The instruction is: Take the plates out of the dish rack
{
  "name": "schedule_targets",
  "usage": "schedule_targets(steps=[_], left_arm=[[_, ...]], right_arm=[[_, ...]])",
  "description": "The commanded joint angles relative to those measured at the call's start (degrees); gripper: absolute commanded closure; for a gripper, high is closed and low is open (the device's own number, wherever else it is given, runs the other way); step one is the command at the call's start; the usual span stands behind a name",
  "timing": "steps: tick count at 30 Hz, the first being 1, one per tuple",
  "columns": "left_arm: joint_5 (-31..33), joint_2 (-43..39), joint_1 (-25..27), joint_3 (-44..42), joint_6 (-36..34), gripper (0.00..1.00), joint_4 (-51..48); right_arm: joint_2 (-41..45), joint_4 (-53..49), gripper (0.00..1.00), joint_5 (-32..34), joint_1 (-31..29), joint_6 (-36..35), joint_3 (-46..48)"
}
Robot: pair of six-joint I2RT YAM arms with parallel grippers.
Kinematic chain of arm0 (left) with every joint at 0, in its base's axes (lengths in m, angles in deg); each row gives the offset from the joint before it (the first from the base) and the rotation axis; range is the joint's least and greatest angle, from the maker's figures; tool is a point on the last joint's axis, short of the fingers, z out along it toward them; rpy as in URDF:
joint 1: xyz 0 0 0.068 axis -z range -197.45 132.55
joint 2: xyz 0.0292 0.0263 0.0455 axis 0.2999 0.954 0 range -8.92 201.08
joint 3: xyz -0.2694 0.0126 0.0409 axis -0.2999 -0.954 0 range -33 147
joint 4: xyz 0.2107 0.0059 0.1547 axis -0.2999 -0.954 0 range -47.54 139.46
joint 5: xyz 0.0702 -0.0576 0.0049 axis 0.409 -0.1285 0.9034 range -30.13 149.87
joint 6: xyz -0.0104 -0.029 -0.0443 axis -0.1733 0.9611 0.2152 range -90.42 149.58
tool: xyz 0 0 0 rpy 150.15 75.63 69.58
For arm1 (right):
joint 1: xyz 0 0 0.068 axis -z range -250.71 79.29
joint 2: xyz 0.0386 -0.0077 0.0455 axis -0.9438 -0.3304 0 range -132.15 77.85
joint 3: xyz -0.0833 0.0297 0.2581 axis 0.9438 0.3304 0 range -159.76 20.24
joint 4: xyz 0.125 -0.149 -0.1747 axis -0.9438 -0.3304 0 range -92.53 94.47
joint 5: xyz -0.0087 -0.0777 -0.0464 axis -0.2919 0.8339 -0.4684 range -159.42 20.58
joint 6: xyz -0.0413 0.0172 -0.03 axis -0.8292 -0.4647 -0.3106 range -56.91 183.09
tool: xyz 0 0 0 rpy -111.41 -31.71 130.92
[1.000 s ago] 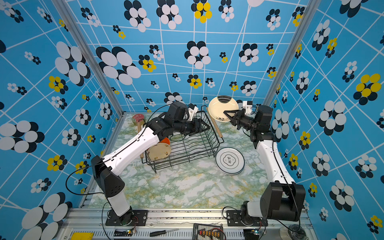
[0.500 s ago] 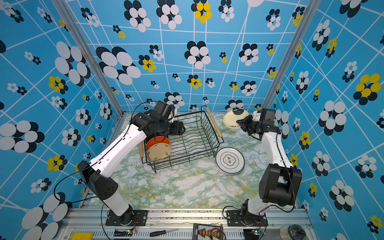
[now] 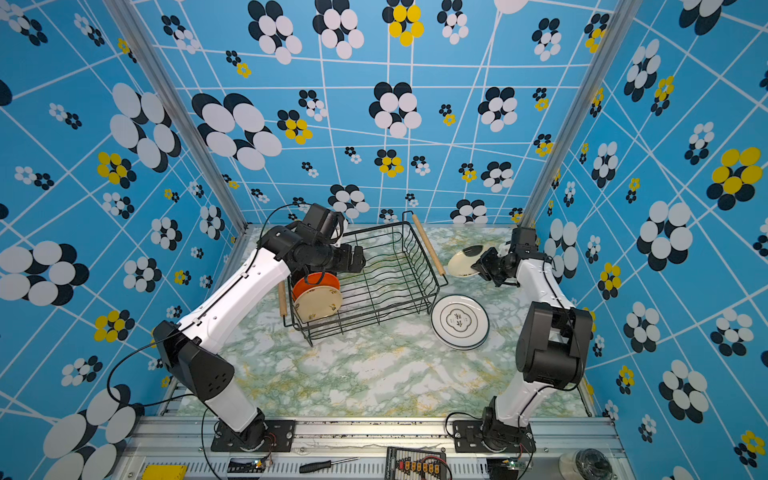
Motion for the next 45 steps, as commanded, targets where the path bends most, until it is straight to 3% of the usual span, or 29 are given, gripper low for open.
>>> schedule_targets(steps=[1, 5, 20, 30, 36, 45], left_arm=[[0.5, -2.8, -0.9, -1.6, -0.1, 0.01, 1.7], [0.3, -4.0, -1.7, -2.6, 0.4, 0.01, 2.4], [-0.1, -8.8, -2.9, -8.3, 2.4, 0.01, 5.8], [-7.4, -10.7, -3.8, -11.9, 5.7, 0.01, 10.7], [-11.8, -12.4, -5.7, -15.0, 8.4, 0.01, 13.9], [-10.0, -15.3, -8.2, -17.8, 10.8, 0.01, 14.5]], right_arm=[[-2.5, -3.0, 1.00, -0.5, -0.6, -3.7, -1.8], [-5.8, -6.5, 1.00, -0.3, -1.7, -6.4, -4.7], [-13.0, -4.6, 1.00, -0.8, -3.6, -6.1, -7.1], [-16.5, -4.7, 1.00, -2.3, -4.8, -6.1, -10.1], [-17.8, -4.0, 0.97, -2.5, -5.0, -5.4, -10.3], [-20.0, -4.4, 0.86, -2.4, -5.6, -6.4, -10.8]])
